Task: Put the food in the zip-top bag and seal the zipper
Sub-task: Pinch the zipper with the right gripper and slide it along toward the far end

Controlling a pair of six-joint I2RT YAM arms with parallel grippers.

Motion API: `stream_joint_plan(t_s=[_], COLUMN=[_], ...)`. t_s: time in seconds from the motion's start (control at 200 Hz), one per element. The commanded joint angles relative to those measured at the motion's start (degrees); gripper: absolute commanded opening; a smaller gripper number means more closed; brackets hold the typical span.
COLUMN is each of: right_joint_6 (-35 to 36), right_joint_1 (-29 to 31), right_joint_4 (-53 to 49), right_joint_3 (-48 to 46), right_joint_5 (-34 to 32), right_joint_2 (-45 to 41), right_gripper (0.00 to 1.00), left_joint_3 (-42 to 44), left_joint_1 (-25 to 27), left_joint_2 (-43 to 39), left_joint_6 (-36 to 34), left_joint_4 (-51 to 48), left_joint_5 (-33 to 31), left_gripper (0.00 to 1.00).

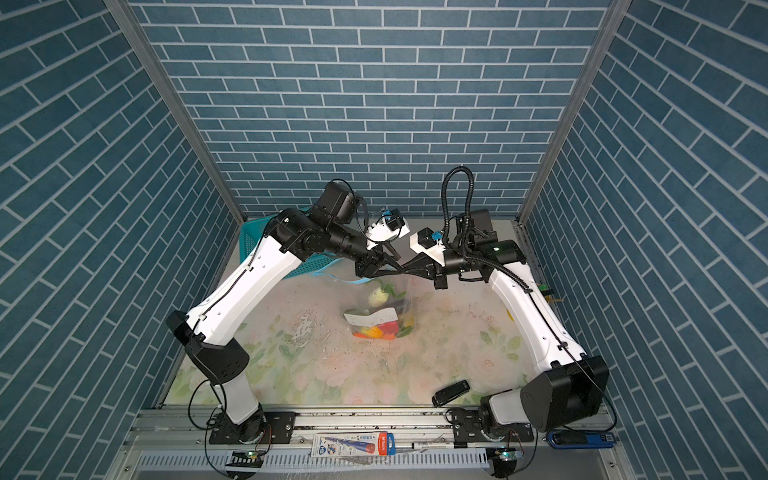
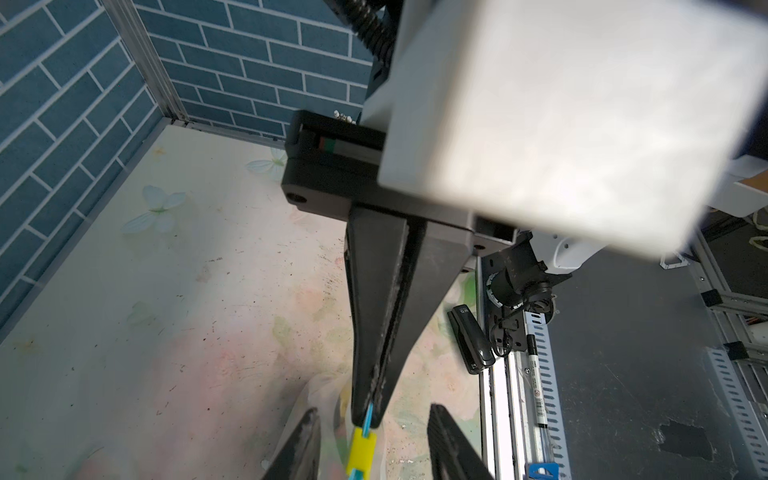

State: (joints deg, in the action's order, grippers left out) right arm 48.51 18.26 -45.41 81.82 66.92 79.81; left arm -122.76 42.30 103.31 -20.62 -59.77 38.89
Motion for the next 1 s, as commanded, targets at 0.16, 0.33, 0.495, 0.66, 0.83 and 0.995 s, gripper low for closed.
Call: stream_joint_plan(t_s=[0.16, 0.33, 0.495, 0.66, 0.83, 0.995], right_joint_6=[3.8, 3.3, 2.9, 2.9, 1.5, 0.4], right_joint_1=[-0.8, -1.2, -1.5, -2.5, -3.8, -4.1], right_joint_4=[-0.6, -0.3, -0.3, -1.1, -0.8, -0.7], right_joint_3=[2.6, 2.8, 2.9, 3.0, 3.2, 3.3], right_joint_5=[3.8, 4.1, 3.9, 2.4, 0.0, -1.5], right_joint_2=[-2.0, -2.0, -2.2, -3.1, -3.9, -4.0], right_gripper=[0.00, 0.00, 0.00, 0.00, 0.00, 0.00], left_joint_3=[1.0, 3.1, 3.2, 6.1, 13.3, 19.5], left_joint_1=[0.5, 0.5, 0.5, 0.3, -2.5, -4.3], left_joint_2=[0.1, -0.3, -1.3, -4.0, -9.2, -14.4], left_joint_6=[-0.8, -0.8, -0.6, -0.2, 1.9, 2.8], left_joint_4=[-0.9, -1.1, -1.4, -1.4, 1.9, 3.9], left_joint_5=[-1.4, -2.4, -4.7, -10.2, -10.6, -11.7], left_gripper=[0.27, 0.12, 0.03, 0.04, 0.05, 0.05])
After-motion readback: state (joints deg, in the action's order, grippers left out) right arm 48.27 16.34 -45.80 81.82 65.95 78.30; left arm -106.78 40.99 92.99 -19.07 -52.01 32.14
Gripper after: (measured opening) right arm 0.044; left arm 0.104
